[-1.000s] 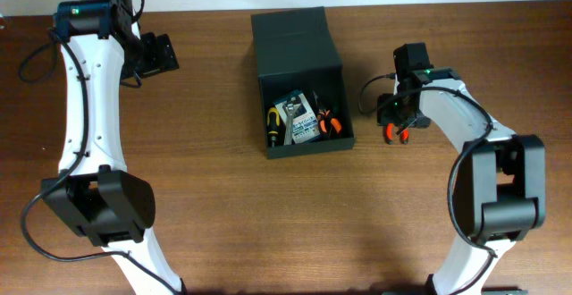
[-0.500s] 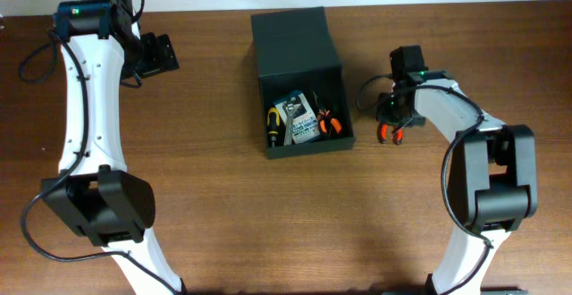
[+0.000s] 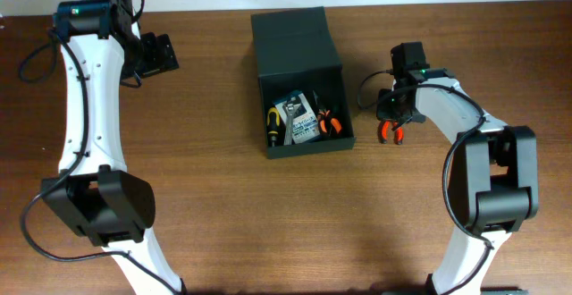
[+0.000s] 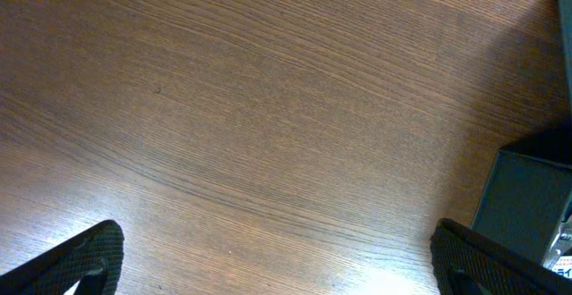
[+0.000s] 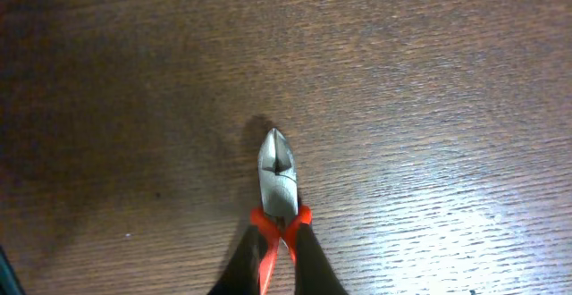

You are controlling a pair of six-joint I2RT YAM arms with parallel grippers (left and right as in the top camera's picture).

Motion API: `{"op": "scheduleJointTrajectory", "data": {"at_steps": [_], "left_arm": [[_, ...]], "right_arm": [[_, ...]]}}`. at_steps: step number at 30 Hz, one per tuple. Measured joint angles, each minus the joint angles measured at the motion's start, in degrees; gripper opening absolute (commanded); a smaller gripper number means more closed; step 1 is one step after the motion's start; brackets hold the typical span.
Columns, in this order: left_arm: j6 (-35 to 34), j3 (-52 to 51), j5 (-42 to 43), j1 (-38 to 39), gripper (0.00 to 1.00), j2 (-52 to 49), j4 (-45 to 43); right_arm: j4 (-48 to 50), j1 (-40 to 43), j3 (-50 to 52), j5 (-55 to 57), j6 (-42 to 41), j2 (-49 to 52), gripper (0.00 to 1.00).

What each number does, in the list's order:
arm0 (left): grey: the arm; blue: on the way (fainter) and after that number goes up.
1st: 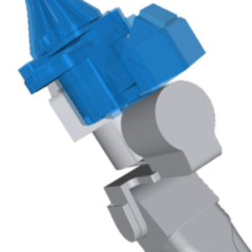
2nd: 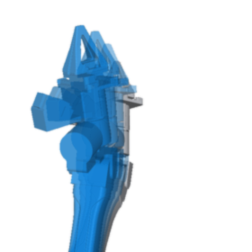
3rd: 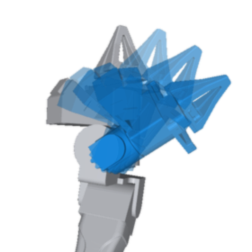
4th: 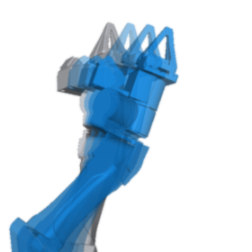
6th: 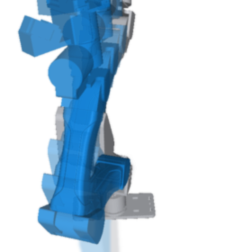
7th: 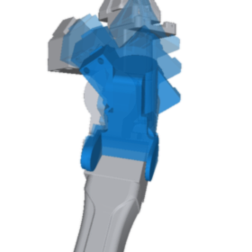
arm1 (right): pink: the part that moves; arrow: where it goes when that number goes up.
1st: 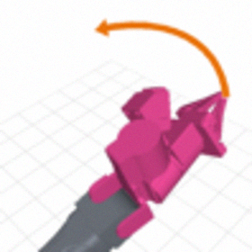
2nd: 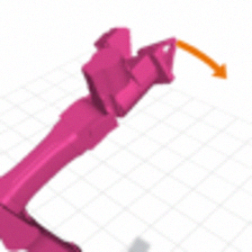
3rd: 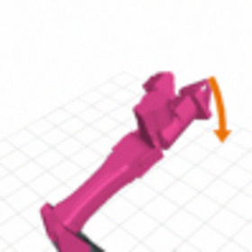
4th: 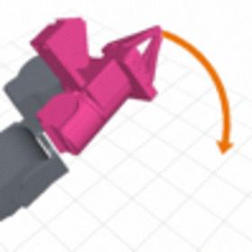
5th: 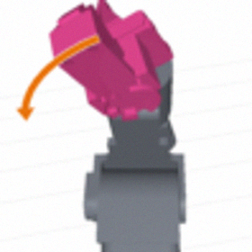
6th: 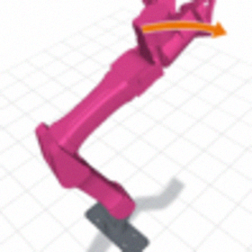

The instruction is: Pack container

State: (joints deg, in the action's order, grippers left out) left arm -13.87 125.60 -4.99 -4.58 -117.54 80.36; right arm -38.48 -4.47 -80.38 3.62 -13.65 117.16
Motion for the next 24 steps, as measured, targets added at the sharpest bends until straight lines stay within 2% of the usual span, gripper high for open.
{"op": "scheduleJointTrajectory", "data": {"at_steps": [2, 6, 9, 12, 18, 24], "left_arm": [[0.0, 0.0, 0.0, 0.0, 0.99, 0.0, 0.0], [0.0, 0.0, 0.0, 0.0, 0.99, 0.0, 0.0], [0.0, 0.0, 0.0, 0.0, 0.99, 0.0, 0.0], [0.0, 0.0, 0.0, 0.0, 0.99, 0.0, 0.0], [0.0, 0.0, 0.0, 0.0, 0.99, 0.0, 0.0], [0.0, 0.0, 0.0, 0.0, 0.99, 0.0, 0.0]], "right_arm": [[0.2, 0.0, 0.0, 0.0, 0.1, 0.0, 0.25], [0.3, 0.0, 0.7, -0.1, 0.1, 1.0, 0.30], [1.1, 0.0, 0.8, 0.0, 0.1, 1.0, 0.31], [1.4, 0.0, 0.8, 0.0, 0.0, 1.1, 0.25], [0.8, 0.0, 0.8, -0.1, -0.7, 1.1, 0.26], [-3.2, 0.4, 0.5, -0.6, -3.1, 1.0, 0.46]]}}
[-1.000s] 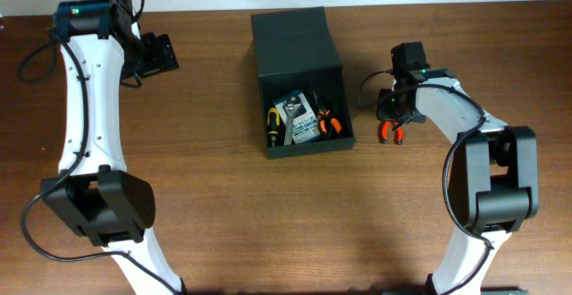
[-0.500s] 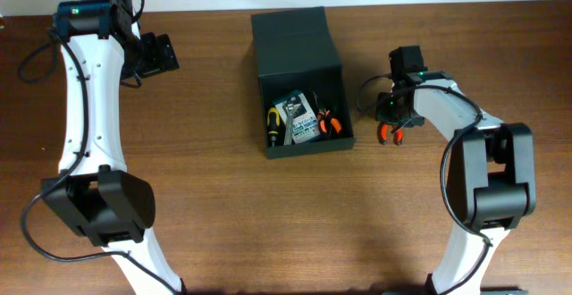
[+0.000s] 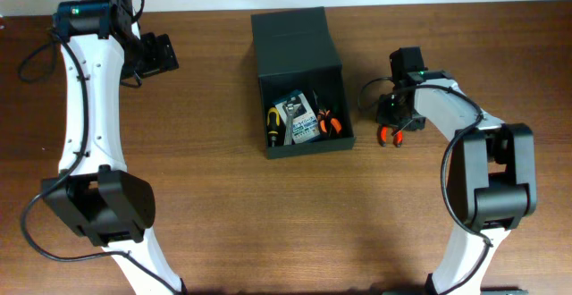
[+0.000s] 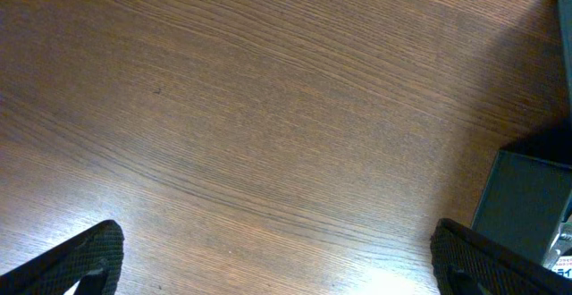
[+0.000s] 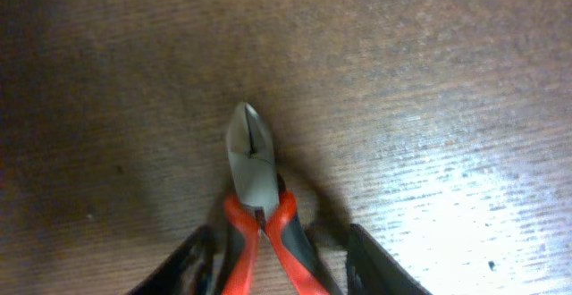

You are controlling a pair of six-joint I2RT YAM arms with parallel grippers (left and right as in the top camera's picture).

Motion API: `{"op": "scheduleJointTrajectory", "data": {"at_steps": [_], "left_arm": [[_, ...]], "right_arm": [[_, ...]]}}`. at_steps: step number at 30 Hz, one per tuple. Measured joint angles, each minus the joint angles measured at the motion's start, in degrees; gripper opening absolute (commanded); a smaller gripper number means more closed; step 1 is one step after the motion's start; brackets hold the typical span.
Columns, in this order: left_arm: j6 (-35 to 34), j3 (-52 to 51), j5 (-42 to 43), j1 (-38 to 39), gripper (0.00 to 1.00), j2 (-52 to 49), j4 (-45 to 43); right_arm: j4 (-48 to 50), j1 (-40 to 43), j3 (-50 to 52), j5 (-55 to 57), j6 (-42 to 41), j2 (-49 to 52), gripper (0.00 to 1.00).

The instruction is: Pack container

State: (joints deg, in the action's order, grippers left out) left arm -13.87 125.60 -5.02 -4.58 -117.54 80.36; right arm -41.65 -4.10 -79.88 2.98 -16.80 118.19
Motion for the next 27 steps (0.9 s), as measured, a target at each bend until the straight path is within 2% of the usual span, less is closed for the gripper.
{"op": "scheduleJointTrajectory", "data": {"at_steps": [1, 4, 14, 19, 25, 27], "left_arm": [[0.0, 0.0, 0.0, 0.0, 0.99, 0.0, 0.0], [0.0, 0.0, 0.0, 0.0, 0.99, 0.0, 0.0], [0.0, 0.0, 0.0, 0.0, 0.99, 0.0, 0.0], [0.0, 0.0, 0.0, 0.0, 0.99, 0.0, 0.0], [0.0, 0.0, 0.0, 0.0, 0.99, 0.0, 0.0], [0.0, 0.0, 0.0, 0.0, 0.99, 0.0, 0.0]], "right_arm": [[-0.4, 0.2, 0.0, -0.3, -0.1, 0.0, 0.51], [-2.1, 1.2, -0.2, -1.6, -0.3, 0.0, 0.57], [-7.1, 5.0, -0.4, -6.6, 1.3, -0.3, 0.57], [-6.3, 5.1, -0.4, -7.0, 6.5, -0.3, 0.57], [0.8, 5.1, -0.1, -7.2, 17.2, -0.3, 0.56], [1.3, 5.1, 0.0, -7.2, 20.0, -0.2, 0.47]]}}
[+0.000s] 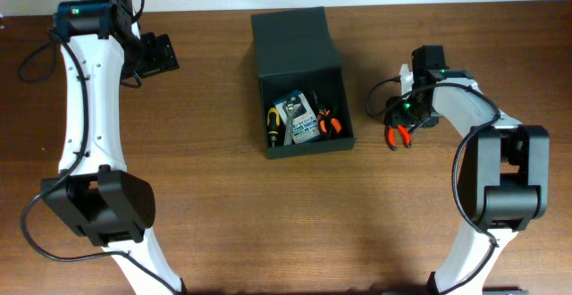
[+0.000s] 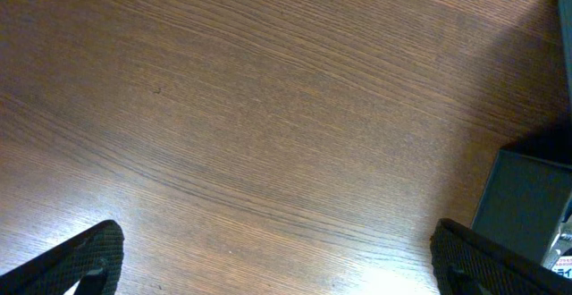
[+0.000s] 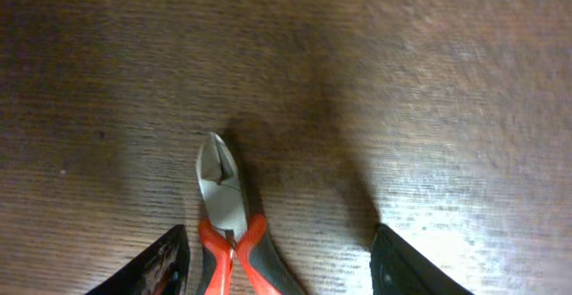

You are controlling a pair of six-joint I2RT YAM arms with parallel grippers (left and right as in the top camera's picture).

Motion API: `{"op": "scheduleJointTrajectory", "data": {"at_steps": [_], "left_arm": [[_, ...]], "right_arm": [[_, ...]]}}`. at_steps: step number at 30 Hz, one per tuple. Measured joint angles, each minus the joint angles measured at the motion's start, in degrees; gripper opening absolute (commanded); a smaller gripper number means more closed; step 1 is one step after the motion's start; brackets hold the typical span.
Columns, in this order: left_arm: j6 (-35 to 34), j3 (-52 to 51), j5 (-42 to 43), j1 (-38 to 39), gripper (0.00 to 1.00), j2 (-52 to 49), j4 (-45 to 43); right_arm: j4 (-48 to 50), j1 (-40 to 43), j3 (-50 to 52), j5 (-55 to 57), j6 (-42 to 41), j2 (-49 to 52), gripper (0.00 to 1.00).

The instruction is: Pack container

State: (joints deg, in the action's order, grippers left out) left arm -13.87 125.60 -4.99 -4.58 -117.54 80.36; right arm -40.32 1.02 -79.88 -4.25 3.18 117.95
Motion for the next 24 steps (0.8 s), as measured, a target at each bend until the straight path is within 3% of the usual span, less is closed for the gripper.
{"op": "scheduleJointTrajectory", "data": {"at_steps": [3, 5, 16, 19, 24], "left_arm": [[0.0, 0.0, 0.0, 0.0, 0.99, 0.0, 0.0], [0.0, 0.0, 0.0, 0.0, 0.99, 0.0, 0.0], [0.0, 0.0, 0.0, 0.0, 0.99, 0.0, 0.0], [0.0, 0.0, 0.0, 0.0, 0.99, 0.0, 0.0], [0.0, 0.0, 0.0, 0.0, 0.99, 0.0, 0.0]], "right_arm": [[0.5, -0.1, 0.1, -0.1, 1.6, 0.1, 0.39], [0.1, -0.3, 0.1, -0.2, 2.7, 0.1, 0.44], [-2.4, -2.3, 0.1, 2.5, 3.7, 0.1, 0.44], [-3.1, -2.3, 0.0, 2.9, 3.8, 0.1, 0.50], [-3.5, -2.3, -0.1, 3.3, 4.6, 0.1, 0.44]]}}
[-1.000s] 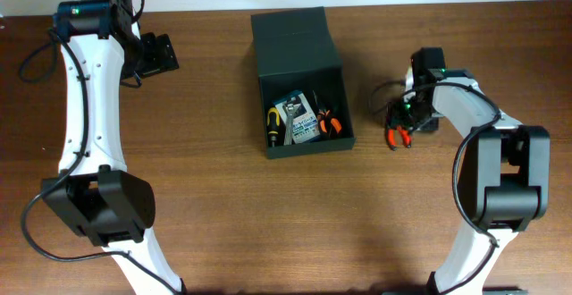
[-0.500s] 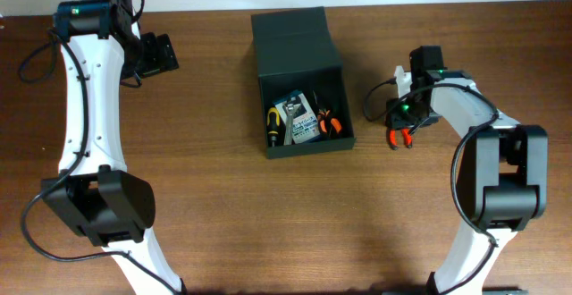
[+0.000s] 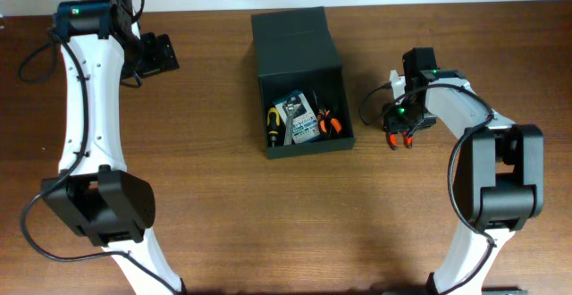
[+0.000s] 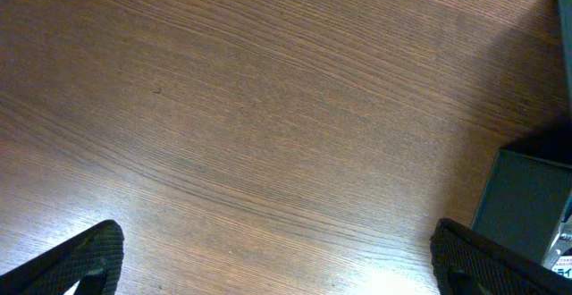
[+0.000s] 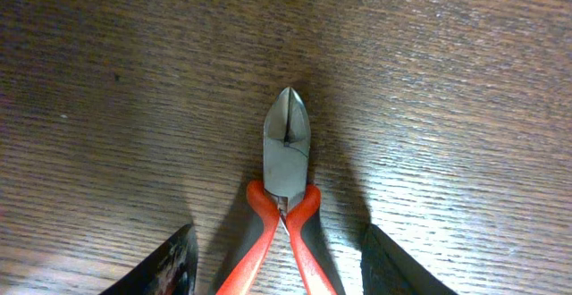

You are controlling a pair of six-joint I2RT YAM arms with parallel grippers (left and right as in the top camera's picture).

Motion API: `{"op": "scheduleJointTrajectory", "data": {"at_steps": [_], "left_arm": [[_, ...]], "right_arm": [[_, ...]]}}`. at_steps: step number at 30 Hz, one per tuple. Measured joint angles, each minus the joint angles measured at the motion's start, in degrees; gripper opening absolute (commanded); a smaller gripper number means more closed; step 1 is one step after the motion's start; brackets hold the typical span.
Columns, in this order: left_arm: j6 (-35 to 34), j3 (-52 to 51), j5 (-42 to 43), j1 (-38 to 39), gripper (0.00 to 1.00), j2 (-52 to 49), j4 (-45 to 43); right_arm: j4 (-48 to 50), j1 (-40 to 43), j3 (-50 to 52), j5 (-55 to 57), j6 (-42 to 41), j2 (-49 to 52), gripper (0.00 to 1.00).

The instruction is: Pack container

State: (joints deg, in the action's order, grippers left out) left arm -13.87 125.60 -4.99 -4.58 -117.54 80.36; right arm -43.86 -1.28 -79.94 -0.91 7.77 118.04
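Red-handled cutting pliers [image 5: 286, 156] lie flat on the wooden table, right of the black container [image 3: 295, 40]; in the overhead view the pliers [image 3: 399, 139] show just under my right wrist. My right gripper [image 5: 277, 241] is open, low over the table, one finger on each side of the red handles without touching them. The container's open front half holds several small tools [image 3: 302, 122]. My left gripper [image 4: 277, 268] is open over bare wood at the far left, with a corner of the container [image 4: 523, 197] at the view's right edge.
The wooden table [image 3: 223, 223] stretches bare in front of the container. My left arm [image 3: 85, 98] stands along the left side and my right arm [image 3: 492, 179] along the right side. A black cable [image 3: 368, 107] loops beside the right wrist.
My right gripper has shifted slightly left, so the pliers, which were off toward its left finger, now lie centred between the open fingers. The left arm is unchanged.
At first my right gripper's fingers were tight against the pliers' handles on the table. Then they stood partly apart, then wide open with the pliers lying off-centre. Now the open gripper is centred over the handles. The left gripper stayed open and still throughout.
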Motion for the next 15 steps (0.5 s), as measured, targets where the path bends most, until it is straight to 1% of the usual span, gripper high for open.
{"op": "scheduleJointTrajectory", "data": {"at_steps": [1, 2, 5, 8, 15], "left_arm": [[0.0, 0.0, 0.0, 0.0, 0.99, 0.0, 0.0], [0.0, 0.0, 0.0, 0.0, 0.99, 0.0, 0.0], [0.0, 0.0, 0.0, 0.0, 0.99, 0.0, 0.0], [0.0, 0.0, 0.0, 0.0, 0.99, 0.0, 0.0], [0.0, 0.0, 0.0, 0.0, 0.99, 0.0, 0.0]], "right_arm": [[0.0, 0.0, 0.0, 0.0, 0.0, 0.0, 0.38], [0.0, -0.1, 0.0, 0.0, 0.1, 0.0, 0.34], [-0.1, -0.3, 0.0, 0.2, 0.3, 0.0, 0.31], [0.0, -0.3, 0.0, 0.4, 0.3, 0.0, 0.22], [0.4, -0.5, -0.5, 0.9, 0.2, 0.0, 0.21]]}}
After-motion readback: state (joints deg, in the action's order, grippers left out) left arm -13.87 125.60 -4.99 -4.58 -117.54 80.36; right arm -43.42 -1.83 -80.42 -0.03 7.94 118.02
